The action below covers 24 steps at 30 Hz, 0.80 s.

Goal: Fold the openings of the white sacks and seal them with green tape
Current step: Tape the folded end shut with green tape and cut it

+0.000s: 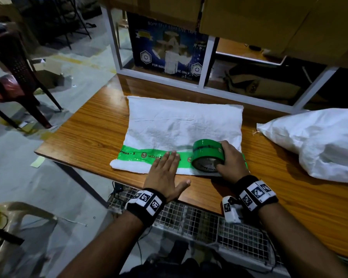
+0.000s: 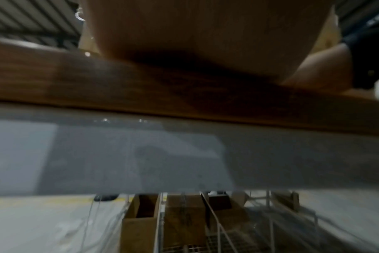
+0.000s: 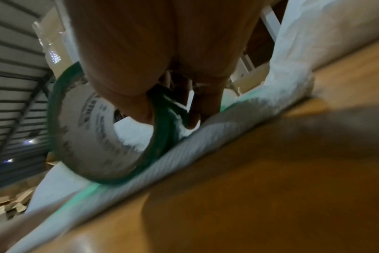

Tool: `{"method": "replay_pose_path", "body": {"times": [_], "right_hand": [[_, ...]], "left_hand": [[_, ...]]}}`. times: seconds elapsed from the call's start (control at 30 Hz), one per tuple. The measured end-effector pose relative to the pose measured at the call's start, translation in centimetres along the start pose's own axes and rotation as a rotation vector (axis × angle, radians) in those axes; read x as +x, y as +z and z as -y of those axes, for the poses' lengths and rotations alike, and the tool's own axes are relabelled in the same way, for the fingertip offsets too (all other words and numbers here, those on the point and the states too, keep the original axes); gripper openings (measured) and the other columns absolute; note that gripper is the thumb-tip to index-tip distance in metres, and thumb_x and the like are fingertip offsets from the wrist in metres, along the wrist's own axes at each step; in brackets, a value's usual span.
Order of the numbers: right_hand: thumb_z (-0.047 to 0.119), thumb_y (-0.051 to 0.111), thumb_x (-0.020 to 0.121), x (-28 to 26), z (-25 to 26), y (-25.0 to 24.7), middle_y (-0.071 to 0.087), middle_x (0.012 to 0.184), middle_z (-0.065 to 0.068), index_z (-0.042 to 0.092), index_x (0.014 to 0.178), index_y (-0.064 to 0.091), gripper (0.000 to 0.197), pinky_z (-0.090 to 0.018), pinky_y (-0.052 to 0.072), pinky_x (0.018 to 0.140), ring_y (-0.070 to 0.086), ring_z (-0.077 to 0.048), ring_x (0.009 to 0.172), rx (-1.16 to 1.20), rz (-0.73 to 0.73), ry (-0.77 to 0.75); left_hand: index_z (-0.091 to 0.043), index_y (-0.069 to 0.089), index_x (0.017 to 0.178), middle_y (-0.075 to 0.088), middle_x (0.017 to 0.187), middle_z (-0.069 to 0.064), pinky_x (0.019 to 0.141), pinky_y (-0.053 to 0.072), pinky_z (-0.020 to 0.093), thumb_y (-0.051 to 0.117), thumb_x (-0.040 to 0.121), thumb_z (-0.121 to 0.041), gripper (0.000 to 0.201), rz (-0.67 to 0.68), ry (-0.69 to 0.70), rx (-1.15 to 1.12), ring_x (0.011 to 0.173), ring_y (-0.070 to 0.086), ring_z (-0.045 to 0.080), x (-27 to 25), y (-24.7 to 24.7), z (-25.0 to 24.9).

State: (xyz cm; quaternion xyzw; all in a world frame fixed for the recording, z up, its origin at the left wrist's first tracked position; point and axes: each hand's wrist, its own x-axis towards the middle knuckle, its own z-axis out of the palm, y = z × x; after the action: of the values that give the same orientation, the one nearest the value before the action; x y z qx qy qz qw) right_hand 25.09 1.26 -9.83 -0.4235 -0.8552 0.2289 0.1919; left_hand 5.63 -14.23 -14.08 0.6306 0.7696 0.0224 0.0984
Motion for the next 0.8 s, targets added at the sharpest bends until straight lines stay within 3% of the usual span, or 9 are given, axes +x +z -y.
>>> {"method": "replay_pose_path", "body": {"times": [0.13,0.23,0.37,0.63,0.8], "right_hand": [[-0.002,0.073,0.063,-0.1,-2.5,-3.5,0.057,0.109,-0.015,0.008,0.116,0.055,0.057,-0.028,0.033,0.073,0.053,-0.032,0.101,-0.094,-0.051,0.087],[0.001,0.076,0.065,-0.5,-3.2,-4.5,0.057,0.116,-0.014,0.012,0.125,0.054,0.065,-0.028,0.035,0.079,0.053,-0.03,0.108,-0.11,0.034,0.06],[0.0,0.079,0.064,-0.6,-3.2,-3.3,0.06,0.123,-0.009,0.021,0.131,0.05,0.076,-0.025,0.042,0.082,0.057,-0.026,0.11,0.003,0.024,0.035],[-0.004,0.073,0.069,0.0,-4.7,-6.0,0.062,0.117,-0.017,0.007,0.124,0.057,0.058,-0.027,0.037,0.077,0.058,-0.034,0.107,-0.08,0.004,-0.018],[-0.01,0.071,0.066,-0.8,-5.3,-5.8,0.063,0.115,-0.008,0.012,0.121,0.06,0.06,-0.018,0.037,0.077,0.057,-0.023,0.106,0.017,-0.097,0.009]], "left_hand": [[-0.014,-0.006,0.158,-0.011,0.166,0.002,0.124,-0.003,0.044,0.009,0.083,-0.083,0.103,0.004,-0.046,-0.014,0.152,-0.015,0.017,0.0,-0.4,-0.7],[-0.008,-0.005,0.158,-0.01,0.165,0.007,0.123,-0.004,0.045,0.009,0.084,-0.083,0.106,-0.004,-0.059,-0.023,0.152,-0.013,0.022,0.4,-0.7,-2.2],[-0.011,-0.007,0.158,-0.014,0.165,0.006,0.123,-0.002,0.045,0.008,0.089,-0.077,0.097,-0.012,0.108,-0.031,0.151,-0.016,0.019,1.7,-0.3,-4.8],[-0.014,0.0,0.159,-0.007,0.166,0.001,0.124,0.0,0.04,0.015,0.09,-0.074,0.092,-0.051,0.143,-0.015,0.153,-0.006,0.016,1.4,0.8,-4.2],[-0.015,-0.007,0.158,-0.013,0.165,0.0,0.124,-0.003,0.04,0.016,0.09,-0.075,0.094,-0.018,0.12,-0.017,0.152,-0.013,0.015,1.1,0.5,-4.8]]}}
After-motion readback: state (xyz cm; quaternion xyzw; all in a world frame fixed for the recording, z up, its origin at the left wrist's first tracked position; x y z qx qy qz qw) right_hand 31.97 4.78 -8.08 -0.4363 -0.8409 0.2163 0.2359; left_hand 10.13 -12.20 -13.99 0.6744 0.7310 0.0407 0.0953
